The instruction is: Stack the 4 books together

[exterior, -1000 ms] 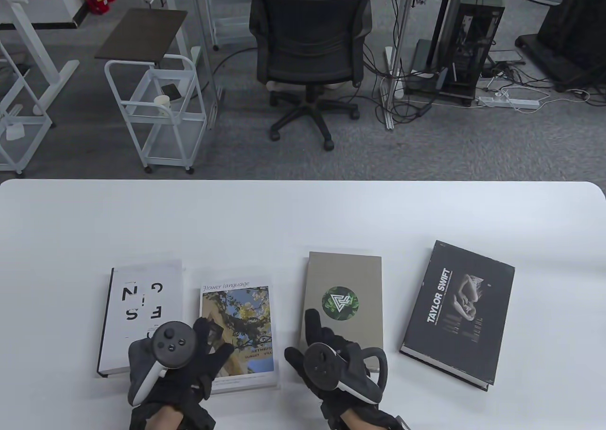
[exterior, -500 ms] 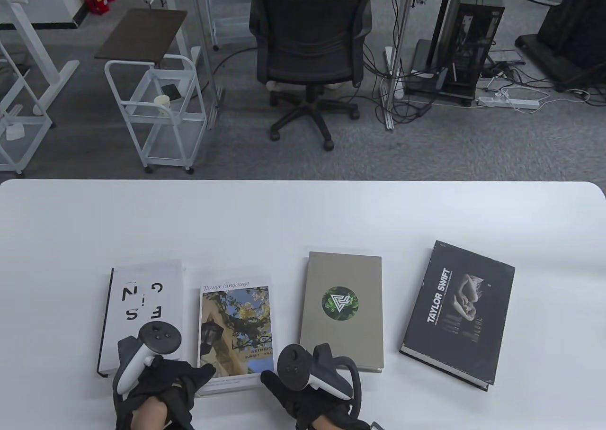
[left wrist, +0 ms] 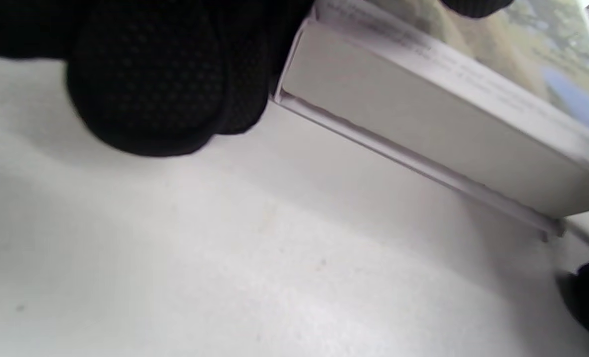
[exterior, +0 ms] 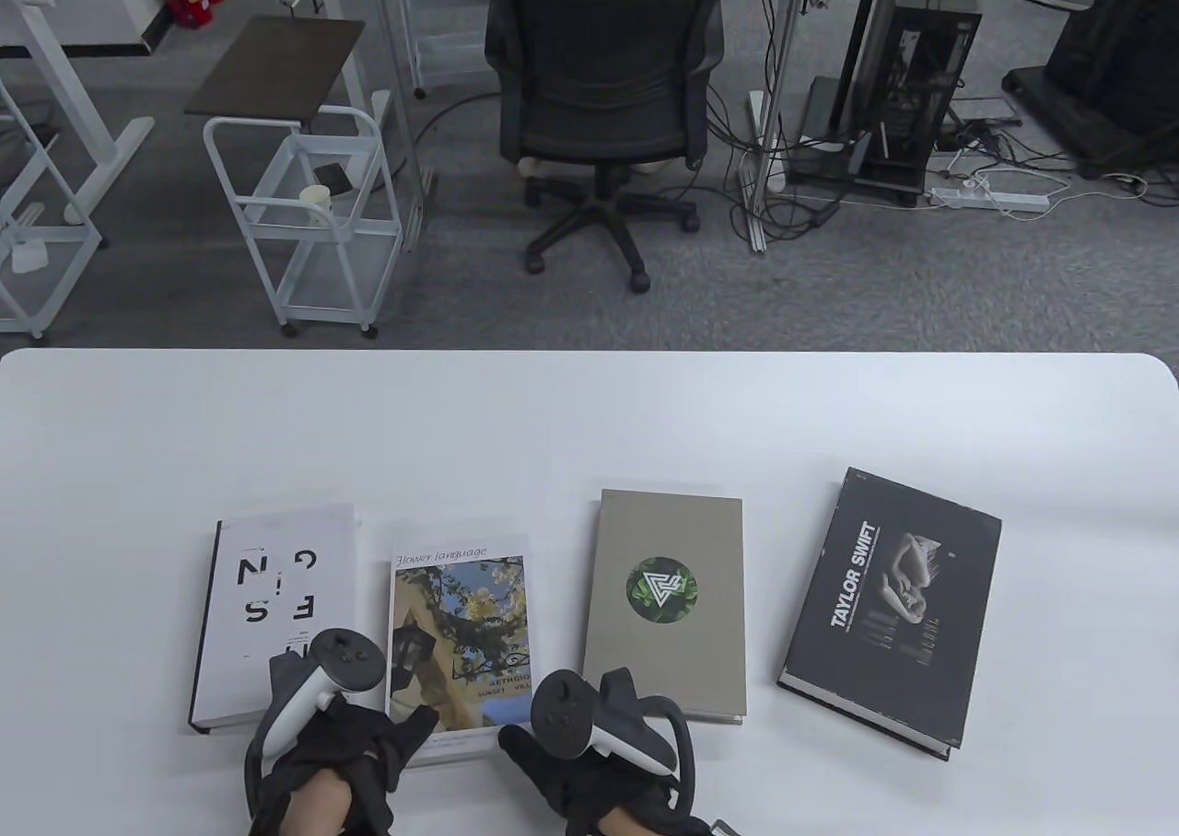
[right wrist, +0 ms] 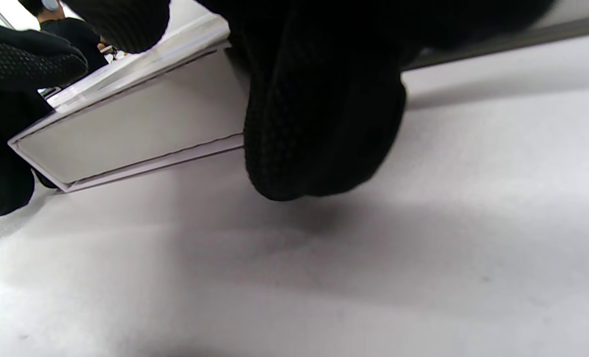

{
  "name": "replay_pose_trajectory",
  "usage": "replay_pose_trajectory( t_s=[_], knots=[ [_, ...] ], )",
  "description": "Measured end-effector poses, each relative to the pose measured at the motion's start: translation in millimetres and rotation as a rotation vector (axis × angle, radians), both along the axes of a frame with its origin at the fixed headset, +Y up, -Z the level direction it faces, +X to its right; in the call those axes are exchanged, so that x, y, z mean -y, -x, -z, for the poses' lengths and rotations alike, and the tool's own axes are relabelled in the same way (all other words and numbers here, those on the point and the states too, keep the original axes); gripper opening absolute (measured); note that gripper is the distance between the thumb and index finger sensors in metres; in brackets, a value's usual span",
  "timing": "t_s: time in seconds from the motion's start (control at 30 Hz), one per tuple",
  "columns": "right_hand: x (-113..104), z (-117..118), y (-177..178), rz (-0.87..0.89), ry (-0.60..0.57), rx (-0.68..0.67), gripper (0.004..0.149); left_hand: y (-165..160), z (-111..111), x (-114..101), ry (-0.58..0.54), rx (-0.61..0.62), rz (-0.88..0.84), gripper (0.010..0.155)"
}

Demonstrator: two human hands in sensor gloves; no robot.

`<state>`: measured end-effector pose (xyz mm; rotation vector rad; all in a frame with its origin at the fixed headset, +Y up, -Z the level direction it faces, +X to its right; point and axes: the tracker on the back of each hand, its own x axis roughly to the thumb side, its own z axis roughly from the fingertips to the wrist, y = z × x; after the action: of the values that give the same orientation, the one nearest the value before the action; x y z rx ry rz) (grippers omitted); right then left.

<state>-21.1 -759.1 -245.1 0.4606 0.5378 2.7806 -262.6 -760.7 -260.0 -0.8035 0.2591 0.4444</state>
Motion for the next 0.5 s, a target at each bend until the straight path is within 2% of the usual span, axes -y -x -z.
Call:
replay_pose_trajectory(
  t_s=[0.1,0.23,0.3,0.4,0.5],
  knots=[
    [-6.4,-2.3,-0.3,0.003,-0.058,0.012,0.068,2.4,-0.4,0.8,0.008,-0.012,-0.038,0.085],
    [-16.7,-7.2,-2.2,-0.009,-0.202,0.046,0.062,3.6,-0.9,2.7,0.023,-0.024,-0.084,0.085],
    [-18.8,-7.9,-4.5,0.011,-0.229,0.064,0.058,2.1,-1.2,2.2,0.024,-0.016,-0.083,0.084],
    [-17.2,-5.1,-11.5,0.084,-0.197,0.102,0.054,-0.8,-1.6,2.2,0.016,0.009,-0.084,0.084],
    [-15.6,-0.5,-22.0,0.222,-0.112,0.161,0.051,-3.6,-2.1,2.7,0.024,0.018,-0.1,0.084]
  ],
)
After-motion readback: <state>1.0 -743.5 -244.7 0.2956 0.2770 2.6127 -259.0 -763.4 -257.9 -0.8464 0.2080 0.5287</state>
